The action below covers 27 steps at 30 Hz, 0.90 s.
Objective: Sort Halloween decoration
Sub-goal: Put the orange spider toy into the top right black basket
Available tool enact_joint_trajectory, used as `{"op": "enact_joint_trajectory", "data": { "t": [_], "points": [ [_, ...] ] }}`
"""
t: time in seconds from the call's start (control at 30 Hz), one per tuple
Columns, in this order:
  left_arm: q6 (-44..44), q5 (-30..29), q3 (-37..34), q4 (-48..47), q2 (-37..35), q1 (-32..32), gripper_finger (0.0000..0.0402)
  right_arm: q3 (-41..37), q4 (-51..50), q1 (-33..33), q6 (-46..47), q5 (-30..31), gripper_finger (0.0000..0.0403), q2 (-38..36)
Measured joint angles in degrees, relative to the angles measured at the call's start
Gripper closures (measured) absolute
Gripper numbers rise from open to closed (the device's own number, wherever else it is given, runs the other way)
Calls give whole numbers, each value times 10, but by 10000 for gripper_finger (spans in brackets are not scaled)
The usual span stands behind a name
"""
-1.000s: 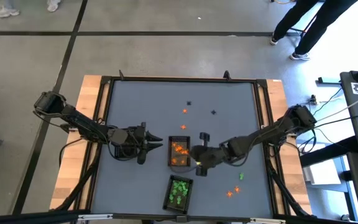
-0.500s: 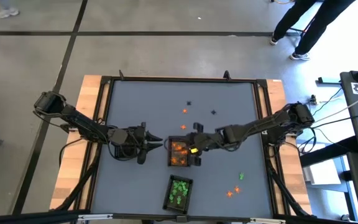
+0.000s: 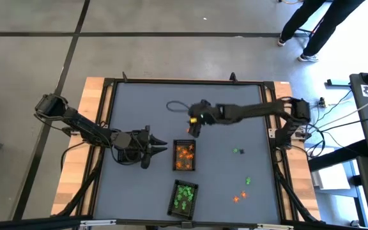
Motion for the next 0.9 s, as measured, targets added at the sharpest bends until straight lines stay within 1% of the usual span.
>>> {"op": "enact_joint_trajectory", "data": {
  "t": [0.07,0.17,0.37,0.5,0.63,0.8,0.9],
  "points": [
    [0,0,0,-5,0,0,300,0,19,-31,-10,-35,217,20],
    [1,-1,0,-10,0,0,300,0,29,-66,-21,-62,220,52],
    [3,-4,0,-11,0,4,300,0,42,-106,-36,-71,221,100],
    [10,-6,0,-10,0,4,300,1,66,-117,-42,-71,221,120],
    [11,-14,0,-9,0,4,300,22,65,-123,-44,-81,221,143],
    [11,-14,0,-10,0,4,300,66,16,-123,-45,-90,222,176],
    [2,-14,0,-11,0,4,300,82,-15,-122,-45,-79,236,185]
  ]
}}
